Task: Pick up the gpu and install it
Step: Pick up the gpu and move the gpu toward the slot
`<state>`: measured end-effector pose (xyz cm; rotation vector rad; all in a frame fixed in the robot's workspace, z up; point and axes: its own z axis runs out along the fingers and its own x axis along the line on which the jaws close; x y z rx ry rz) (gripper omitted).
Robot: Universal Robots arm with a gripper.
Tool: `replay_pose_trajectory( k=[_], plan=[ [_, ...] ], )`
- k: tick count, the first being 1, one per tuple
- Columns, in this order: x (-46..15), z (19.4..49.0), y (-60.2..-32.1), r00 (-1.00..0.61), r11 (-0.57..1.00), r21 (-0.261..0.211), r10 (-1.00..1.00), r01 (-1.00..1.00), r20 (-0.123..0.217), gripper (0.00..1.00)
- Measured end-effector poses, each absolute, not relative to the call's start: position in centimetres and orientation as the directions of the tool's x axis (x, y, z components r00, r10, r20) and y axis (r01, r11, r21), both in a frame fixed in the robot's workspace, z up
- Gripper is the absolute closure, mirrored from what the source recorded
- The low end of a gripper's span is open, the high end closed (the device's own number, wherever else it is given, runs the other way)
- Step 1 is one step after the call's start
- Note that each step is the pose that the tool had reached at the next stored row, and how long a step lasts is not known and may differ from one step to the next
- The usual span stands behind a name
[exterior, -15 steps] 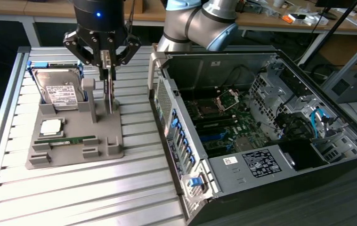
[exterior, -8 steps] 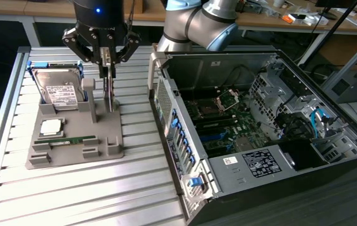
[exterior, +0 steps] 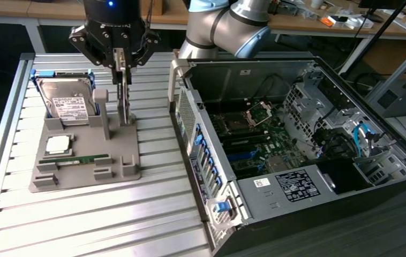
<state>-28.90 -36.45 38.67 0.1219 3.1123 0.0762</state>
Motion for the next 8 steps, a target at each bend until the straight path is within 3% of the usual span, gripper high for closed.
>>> replay_pose_trajectory(
  k=[8],
  plan=[
    [-28.90, 39.61, -36.45, -0.997, 0.996, 0.050, 0.079, 0.078, -0.024, 0.73]
  ],
)
